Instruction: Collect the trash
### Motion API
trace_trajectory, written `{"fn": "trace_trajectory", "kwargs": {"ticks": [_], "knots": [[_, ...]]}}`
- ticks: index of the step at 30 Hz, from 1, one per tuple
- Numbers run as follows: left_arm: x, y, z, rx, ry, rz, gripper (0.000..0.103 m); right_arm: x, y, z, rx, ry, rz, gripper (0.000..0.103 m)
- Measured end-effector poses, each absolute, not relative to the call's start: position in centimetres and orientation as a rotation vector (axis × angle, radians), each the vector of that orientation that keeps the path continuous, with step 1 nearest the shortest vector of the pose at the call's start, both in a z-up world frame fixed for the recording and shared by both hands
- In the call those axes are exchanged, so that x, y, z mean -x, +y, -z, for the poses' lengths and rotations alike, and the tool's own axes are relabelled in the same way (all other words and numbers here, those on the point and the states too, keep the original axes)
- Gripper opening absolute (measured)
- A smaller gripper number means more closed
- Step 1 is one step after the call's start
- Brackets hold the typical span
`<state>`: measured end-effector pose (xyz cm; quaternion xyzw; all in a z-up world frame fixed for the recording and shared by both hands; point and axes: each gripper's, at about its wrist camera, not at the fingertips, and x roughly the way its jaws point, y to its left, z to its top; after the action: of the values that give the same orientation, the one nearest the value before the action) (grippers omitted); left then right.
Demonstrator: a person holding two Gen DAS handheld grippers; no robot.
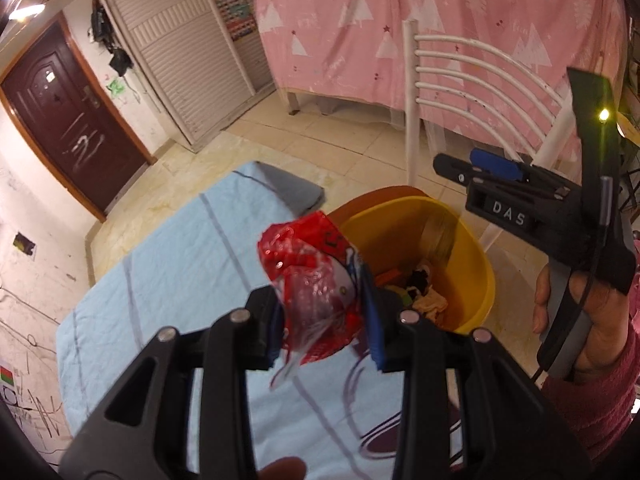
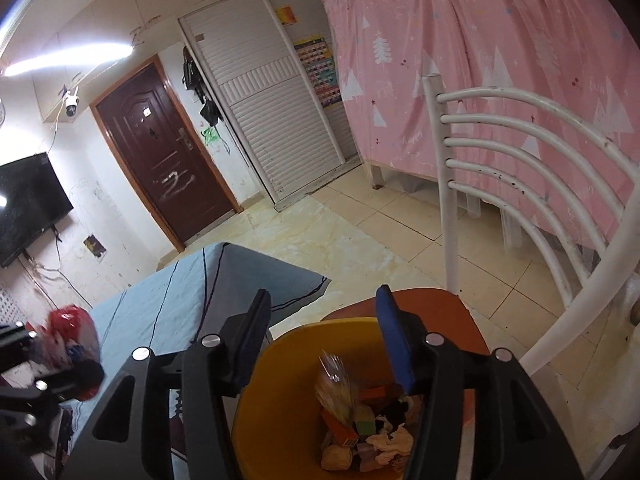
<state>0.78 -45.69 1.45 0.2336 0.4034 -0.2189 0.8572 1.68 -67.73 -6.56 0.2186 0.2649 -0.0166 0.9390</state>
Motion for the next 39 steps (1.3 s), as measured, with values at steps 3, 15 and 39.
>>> {"fn": "trace_trajectory", "kwargs": {"ticks": [3,15,39], "knots": [[-1.4,-47.1,-0.7,-0.458,0.872,0.504,0.032,-1.3,-69.1,6.7,-0.477,0.53,0.062,0.048],[-2.1,-49.8,-0.1,-0.359,0.899,0.643,0.065,-0.3,-71.0,7.0,-0.521,0.513,0.089,0.049],[-0.4,-38.5,-5.9,-0.211,0.773,0.531,0.072,0.0,-63.1,2.8,-0.328,0.44,-0.012,0.073]]}}
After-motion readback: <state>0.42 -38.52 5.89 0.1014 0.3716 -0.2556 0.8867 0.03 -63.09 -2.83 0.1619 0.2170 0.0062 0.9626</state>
